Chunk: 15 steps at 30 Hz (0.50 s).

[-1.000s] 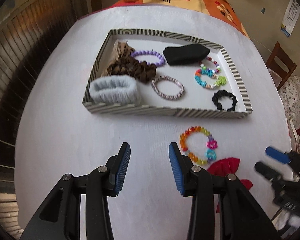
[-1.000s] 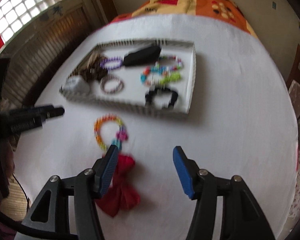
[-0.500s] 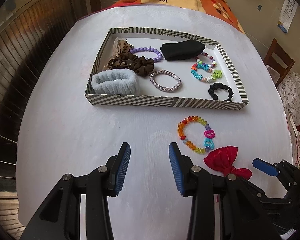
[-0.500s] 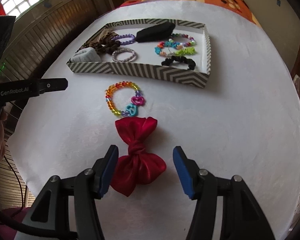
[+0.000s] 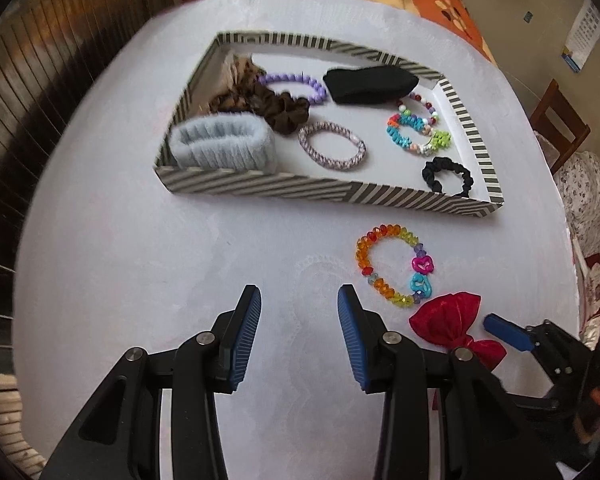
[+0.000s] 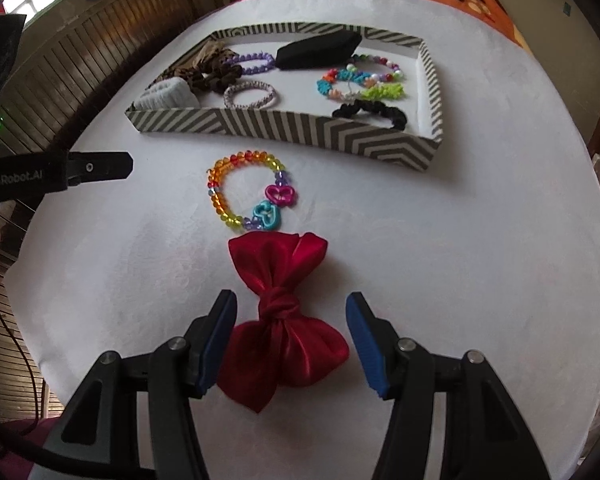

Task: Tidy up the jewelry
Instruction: 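Grasp the red satin bow with right while left grasps orange crystal bracelet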

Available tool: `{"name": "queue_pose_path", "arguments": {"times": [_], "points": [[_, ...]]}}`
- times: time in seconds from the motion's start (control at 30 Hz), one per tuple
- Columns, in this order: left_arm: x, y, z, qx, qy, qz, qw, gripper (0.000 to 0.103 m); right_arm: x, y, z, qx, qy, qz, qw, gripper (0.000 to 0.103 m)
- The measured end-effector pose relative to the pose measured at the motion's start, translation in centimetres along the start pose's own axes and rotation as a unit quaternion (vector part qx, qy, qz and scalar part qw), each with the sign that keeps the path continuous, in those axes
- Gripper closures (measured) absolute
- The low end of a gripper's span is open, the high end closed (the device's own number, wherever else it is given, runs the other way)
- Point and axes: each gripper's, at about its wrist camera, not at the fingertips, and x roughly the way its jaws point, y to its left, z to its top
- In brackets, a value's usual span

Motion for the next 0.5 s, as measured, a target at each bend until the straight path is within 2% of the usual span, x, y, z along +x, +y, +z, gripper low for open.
{"name": "queue_pose_path", "arguments": {"times": [0.03,0.1,0.17,0.3,0.47,0.5], "points": [[0.4,0.1,0.1,-0.005,0.006,-0.007,0.9999,0.071,0.4,0.0,0.0,0.0,0.003,-0.001,1.0,0.045],[1.3,-0.1,0.4,-0.015,0.018,-0.023,0.9995,0.071,1.1,-0.3,-0.1,0.002,0.008,0.006,1.0,0.06],[2.1,-0.5,0.7,-0.018,0.024,-0.035,0.9989,0.071,0.8,-0.5,-0.3,-0.005,0.001,0.001,1.0,0.081],[3.5,-2.1,1.7,-0.009,0.025,-0.043,0.9987,0.071,0.4,-1.7,-0.9,-0.006,0.008,-0.007,1.0,0.084],[5.6,-4.3,2.5,0.014,0.041,-0.008,0.999,0.071,0.0,-3.8,-1.5,0.016,0.011,0.007,1.0,0.084],[5.6,-4.7,2.5,0.022,0.031,0.0,0.9993,0.071,0.0,-4.1,-1.6,0.019,0.011,0.012,1.0,0.084]]}}
